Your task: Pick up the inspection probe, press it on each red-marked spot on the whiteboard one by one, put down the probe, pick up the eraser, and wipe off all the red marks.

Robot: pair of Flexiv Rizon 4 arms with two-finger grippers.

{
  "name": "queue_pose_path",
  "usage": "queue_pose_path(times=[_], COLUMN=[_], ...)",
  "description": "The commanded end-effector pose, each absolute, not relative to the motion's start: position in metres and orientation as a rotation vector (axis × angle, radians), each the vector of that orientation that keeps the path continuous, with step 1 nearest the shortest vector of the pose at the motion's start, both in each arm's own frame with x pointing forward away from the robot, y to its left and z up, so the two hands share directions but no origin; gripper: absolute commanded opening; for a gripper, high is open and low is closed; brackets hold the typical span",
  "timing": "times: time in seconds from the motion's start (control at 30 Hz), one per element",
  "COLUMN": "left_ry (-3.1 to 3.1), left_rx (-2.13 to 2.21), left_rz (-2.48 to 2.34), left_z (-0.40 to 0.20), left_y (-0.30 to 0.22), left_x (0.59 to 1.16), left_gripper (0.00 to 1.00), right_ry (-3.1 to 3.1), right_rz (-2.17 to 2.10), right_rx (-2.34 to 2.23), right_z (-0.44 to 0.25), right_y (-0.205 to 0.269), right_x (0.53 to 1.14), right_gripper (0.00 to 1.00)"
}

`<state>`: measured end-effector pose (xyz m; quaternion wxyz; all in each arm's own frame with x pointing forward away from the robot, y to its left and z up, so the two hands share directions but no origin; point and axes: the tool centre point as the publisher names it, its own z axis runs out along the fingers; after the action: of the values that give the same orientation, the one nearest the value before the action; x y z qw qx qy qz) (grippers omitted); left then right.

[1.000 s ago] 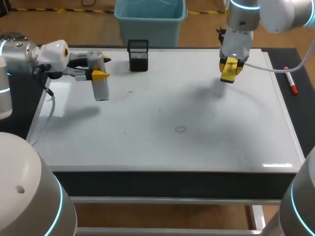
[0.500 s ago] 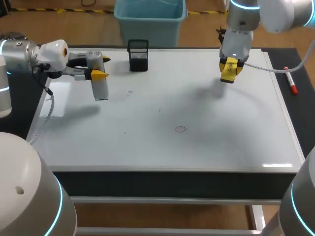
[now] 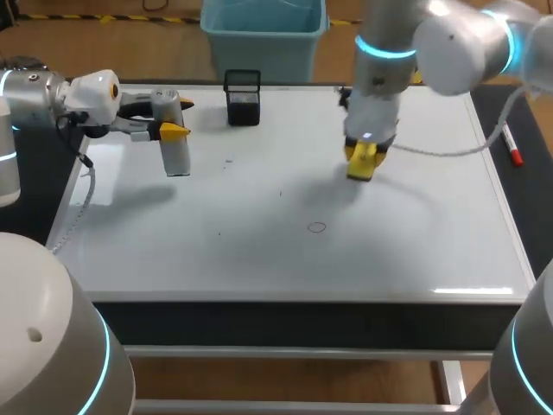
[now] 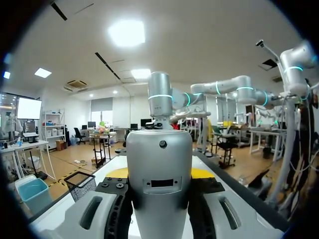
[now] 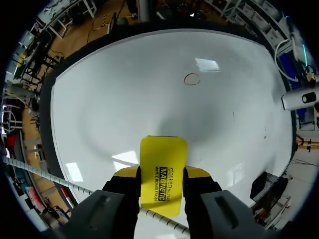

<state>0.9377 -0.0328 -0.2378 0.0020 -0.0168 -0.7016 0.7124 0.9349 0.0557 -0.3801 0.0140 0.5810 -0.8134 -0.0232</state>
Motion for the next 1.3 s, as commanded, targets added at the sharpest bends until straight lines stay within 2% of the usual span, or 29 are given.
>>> queue_pose_path(times=[0.03,0.27,0.83,1.3], left_ry=[-2.199,-2.199,-2.199,-2.199], left_rx=[-0.056,-0.056,-0.056,-0.056], left_rz=[2.235,2.235,2.235,2.235], left_z=[-0.237,-0.237,-0.237,-0.237], left_y=[-0.033,-0.033,-0.033,-0.033], left_x=[0.938,0.938,0.938,0.938], left_gripper=[0.00,0.00,0.00,0.00], right_ry=[-2.558,-2.487,-2.446,-2.416], right_rz=[0.002,0.078,-0.057,-0.062], right_rx=[1.749,1.661,1.848,1.953], right_z=[-0.391,-0.395,-0.400,-0.411], right_y=[0.090,0.118,0.172,0.174], right_x=[0.910,0.887,0.838,0.817], right_gripper=[0.00,0.00,0.00,0.00])
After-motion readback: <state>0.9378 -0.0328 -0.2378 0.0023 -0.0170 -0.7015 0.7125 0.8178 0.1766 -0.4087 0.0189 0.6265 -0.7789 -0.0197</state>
